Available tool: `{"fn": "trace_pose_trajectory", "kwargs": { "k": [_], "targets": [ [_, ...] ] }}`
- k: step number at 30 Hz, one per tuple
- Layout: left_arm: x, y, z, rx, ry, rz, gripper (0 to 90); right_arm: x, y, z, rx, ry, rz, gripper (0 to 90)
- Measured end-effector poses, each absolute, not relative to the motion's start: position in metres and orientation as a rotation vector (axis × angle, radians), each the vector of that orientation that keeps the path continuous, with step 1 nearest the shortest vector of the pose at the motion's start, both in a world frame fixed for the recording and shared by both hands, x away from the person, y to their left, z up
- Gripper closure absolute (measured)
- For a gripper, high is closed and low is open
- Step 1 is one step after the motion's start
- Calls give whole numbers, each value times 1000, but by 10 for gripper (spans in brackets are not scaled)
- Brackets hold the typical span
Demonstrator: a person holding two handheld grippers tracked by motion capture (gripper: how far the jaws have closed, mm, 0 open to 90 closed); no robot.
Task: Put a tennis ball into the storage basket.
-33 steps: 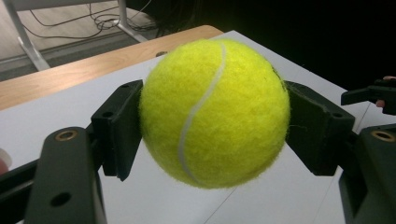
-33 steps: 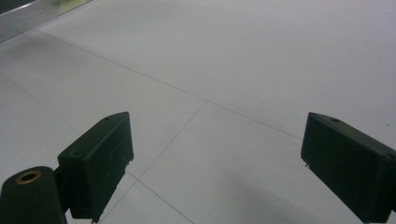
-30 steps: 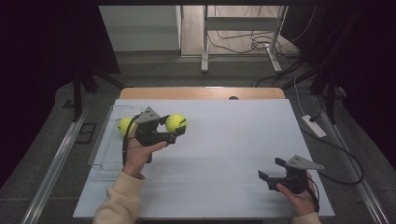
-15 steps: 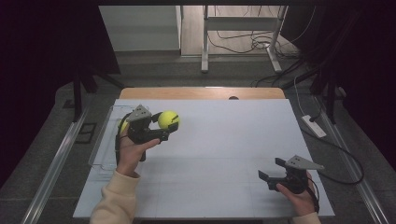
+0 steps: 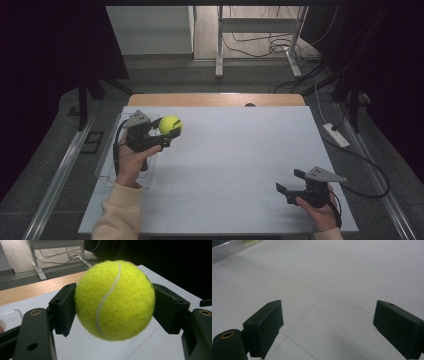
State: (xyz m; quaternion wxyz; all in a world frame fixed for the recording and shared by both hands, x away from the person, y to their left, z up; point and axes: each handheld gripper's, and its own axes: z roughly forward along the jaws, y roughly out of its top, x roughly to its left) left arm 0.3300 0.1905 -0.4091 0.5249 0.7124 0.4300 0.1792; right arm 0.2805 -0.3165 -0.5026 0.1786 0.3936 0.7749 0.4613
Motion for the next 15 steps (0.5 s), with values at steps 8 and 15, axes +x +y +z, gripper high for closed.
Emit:
{"fn": "trace_pose_trajectory", "kwargs": {
  "k": [8,15],
  "targets": [
    [330,201,-409,1688,1063,446,270,281,-317,-502,1115,2191,1304,91],
    [329,208,-408,1669,1079,459,270,281,-317,-503,1112,2194,1300,91]
  ]
}}
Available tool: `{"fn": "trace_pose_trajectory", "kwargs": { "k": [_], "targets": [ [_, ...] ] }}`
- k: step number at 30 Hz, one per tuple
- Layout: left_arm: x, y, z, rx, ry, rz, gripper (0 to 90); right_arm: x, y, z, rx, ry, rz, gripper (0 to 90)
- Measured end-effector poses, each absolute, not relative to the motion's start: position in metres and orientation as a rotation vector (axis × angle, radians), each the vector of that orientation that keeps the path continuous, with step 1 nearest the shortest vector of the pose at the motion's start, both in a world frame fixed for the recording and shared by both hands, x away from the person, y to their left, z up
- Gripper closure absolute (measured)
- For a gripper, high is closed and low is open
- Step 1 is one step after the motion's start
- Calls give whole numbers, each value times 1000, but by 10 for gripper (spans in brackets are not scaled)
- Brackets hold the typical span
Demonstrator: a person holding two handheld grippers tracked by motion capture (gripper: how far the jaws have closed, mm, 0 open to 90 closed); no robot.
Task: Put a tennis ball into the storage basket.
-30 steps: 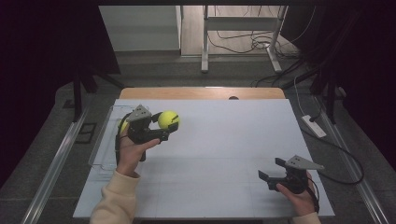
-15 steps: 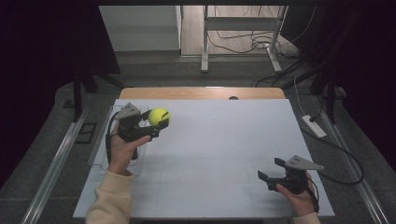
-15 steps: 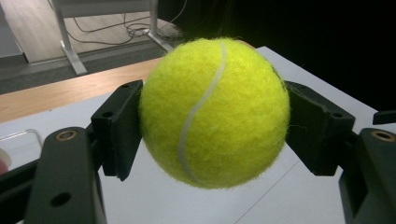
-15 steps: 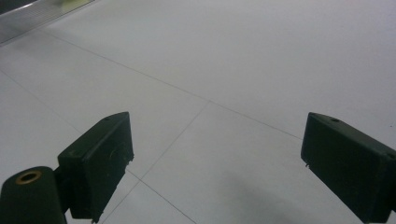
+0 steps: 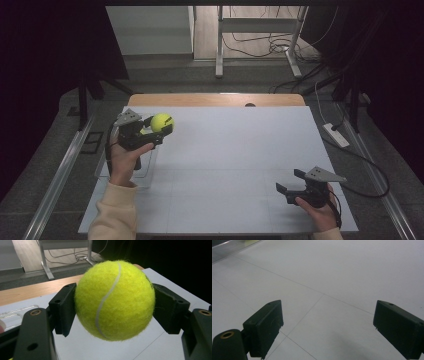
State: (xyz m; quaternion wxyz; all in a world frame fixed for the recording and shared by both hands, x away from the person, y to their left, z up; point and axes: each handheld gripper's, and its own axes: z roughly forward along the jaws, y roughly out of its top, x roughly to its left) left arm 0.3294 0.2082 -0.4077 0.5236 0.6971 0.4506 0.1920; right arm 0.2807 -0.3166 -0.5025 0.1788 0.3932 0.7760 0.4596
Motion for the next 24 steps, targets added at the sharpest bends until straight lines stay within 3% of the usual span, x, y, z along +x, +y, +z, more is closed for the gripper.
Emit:
{"fn": "trace_pose_trajectory", "kwargs": {
  "k": [24],
  "targets": [
    [330,233,-409,1631,1162,503,270,281,-316,-502,1112,2192,1296,90]
  ]
}}
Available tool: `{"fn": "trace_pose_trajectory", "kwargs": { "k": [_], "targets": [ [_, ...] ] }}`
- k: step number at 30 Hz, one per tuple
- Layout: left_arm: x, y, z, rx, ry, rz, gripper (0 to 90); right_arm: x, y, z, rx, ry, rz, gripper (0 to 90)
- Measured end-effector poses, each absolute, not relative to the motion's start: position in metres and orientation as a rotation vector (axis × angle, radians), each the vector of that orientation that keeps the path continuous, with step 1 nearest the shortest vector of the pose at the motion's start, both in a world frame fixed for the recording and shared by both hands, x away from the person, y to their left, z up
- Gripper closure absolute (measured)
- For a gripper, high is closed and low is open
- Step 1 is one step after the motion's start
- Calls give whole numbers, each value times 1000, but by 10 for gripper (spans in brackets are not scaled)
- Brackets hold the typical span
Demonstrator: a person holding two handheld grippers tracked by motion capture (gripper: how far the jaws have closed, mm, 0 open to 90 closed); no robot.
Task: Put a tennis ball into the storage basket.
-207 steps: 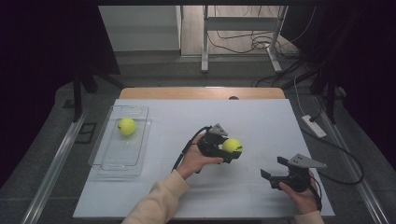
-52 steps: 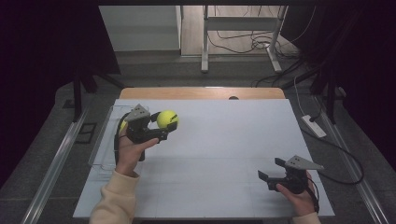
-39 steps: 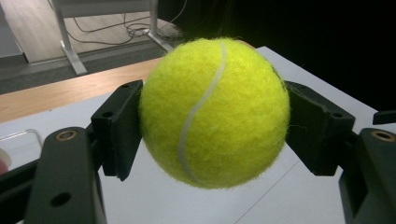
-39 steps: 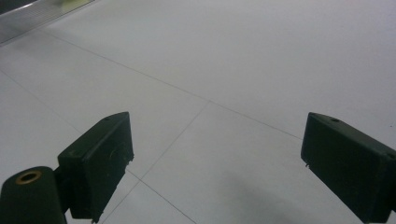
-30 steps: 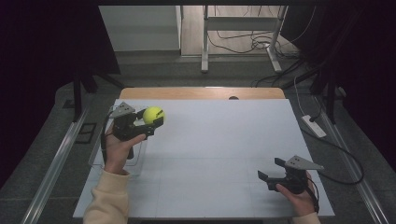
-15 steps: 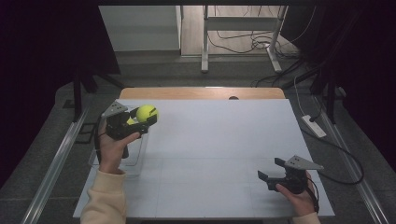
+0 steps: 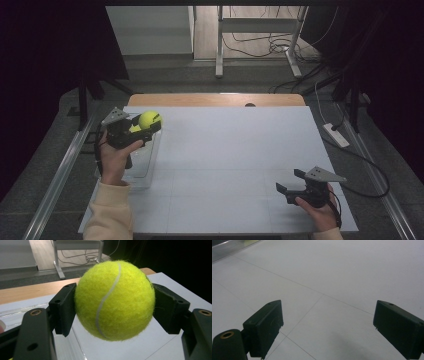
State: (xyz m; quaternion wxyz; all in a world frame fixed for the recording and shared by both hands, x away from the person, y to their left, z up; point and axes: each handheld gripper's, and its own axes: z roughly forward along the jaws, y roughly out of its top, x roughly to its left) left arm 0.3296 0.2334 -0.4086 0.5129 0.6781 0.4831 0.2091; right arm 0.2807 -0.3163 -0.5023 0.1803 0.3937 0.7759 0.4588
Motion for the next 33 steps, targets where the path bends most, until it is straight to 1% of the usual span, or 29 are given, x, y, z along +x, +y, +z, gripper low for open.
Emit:
{"fn": "trace_pose_trajectory", "kwargs": {
  "k": [10,33],
  "targets": [
    [332,247,-413,1620,1231,526,270,281,-316,-502,1113,2191,1296,90],
    [334,265,-423,1621,1325,560,269,281,-317,-502,1117,2193,1290,90]
  ]
}}
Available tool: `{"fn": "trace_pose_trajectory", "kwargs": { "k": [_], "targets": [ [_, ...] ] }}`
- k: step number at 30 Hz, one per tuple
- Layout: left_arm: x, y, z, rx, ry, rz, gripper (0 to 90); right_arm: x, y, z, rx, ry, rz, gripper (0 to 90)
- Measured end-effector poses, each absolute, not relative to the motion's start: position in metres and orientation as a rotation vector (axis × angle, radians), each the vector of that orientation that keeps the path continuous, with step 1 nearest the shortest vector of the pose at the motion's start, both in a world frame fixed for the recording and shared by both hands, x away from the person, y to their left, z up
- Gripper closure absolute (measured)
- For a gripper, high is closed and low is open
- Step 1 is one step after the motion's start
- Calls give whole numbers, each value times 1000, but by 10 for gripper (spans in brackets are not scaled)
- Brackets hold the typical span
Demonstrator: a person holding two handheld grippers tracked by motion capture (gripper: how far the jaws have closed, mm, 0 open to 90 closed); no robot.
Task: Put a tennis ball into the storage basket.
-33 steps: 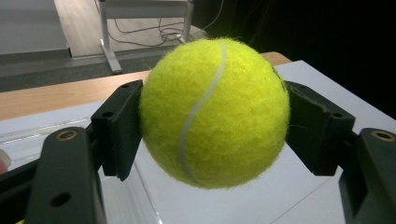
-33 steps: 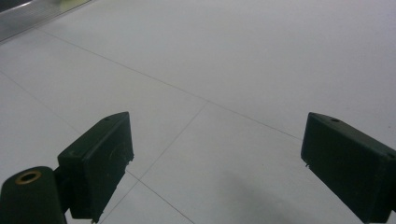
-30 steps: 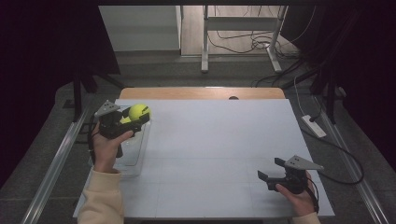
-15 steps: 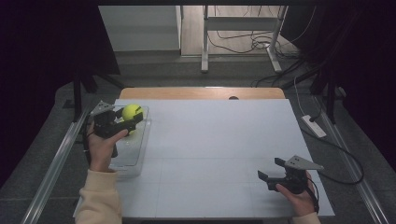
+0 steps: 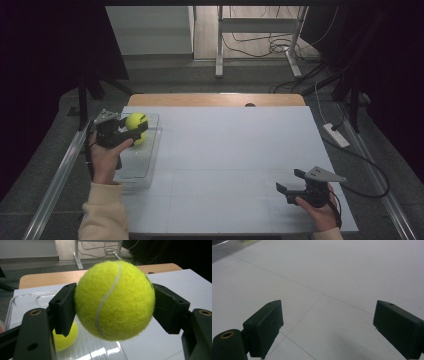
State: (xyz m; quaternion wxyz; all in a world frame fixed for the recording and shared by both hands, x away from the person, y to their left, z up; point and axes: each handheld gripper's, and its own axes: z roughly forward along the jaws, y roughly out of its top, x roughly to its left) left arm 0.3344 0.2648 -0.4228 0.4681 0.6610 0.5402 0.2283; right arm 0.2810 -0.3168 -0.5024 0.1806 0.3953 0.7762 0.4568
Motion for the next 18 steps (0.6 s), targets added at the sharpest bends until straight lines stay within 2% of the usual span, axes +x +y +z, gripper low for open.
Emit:
{"fn": "trace_pose_trajectory", "kwargs": {
  "k": [18],
  "targets": [
    [323,280,-430,1634,1400,562,269,284,-313,-503,1104,2204,1299,90]
  ]
}}
